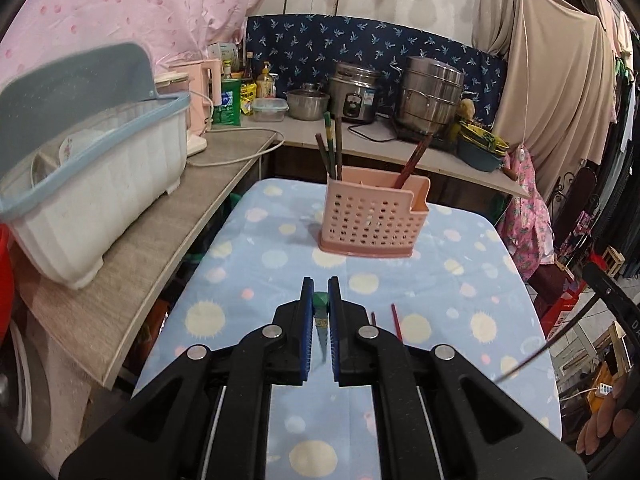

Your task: Organize utensils

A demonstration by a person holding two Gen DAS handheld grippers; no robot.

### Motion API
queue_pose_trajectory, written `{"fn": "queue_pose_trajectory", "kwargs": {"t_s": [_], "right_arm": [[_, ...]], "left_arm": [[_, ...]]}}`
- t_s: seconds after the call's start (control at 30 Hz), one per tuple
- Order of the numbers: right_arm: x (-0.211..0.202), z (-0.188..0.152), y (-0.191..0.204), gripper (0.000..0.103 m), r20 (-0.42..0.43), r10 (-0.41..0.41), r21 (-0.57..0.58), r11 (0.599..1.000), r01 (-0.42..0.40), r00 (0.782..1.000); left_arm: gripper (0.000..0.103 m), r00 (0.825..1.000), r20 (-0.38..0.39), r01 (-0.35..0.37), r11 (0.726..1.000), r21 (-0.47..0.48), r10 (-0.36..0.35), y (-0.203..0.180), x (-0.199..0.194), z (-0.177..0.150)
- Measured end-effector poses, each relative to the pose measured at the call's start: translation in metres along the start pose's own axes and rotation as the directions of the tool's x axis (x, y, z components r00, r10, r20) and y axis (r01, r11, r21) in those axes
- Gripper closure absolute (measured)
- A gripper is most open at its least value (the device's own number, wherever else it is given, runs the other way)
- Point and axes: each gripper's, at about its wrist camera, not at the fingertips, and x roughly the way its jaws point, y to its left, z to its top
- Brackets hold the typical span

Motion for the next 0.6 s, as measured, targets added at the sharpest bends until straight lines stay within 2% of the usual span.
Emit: {"fn": "queue_pose_trajectory", "kwargs": {"t_s": [0.13,0.33,0.5,0.6], "right_arm": [[0.014,0.026,0.002,0.097,0.012,0.032,0.012,0.999,-0.032,0.999],[0.033,0.079,0.013,0.097,0.08,0.066,0.014,0.998,-0.067,0.995],[0.061,0.132,0.03,0.097,0.144,0.104,-0.002,0.994,-0.105,0.984],[0.079,0.163,0.041,0.098,0.179,0.137,0.0,0.99,-0.139,0.974]], "left_arm": [[0.096,0.999,0.033,0.013,1.0,0.0,-0.013,-0.004,0.003,0.031],[0.096,0.993,0.117,0.033,0.999,0.003,-0.033,-0.019,0.002,0.088],[0.096,0.975,0.219,0.035,0.999,0.007,-0.036,-0.035,0.002,0.14],[0.096,0.959,0.282,0.036,0.999,0.003,-0.035,-0.045,0.008,0.175]]}}
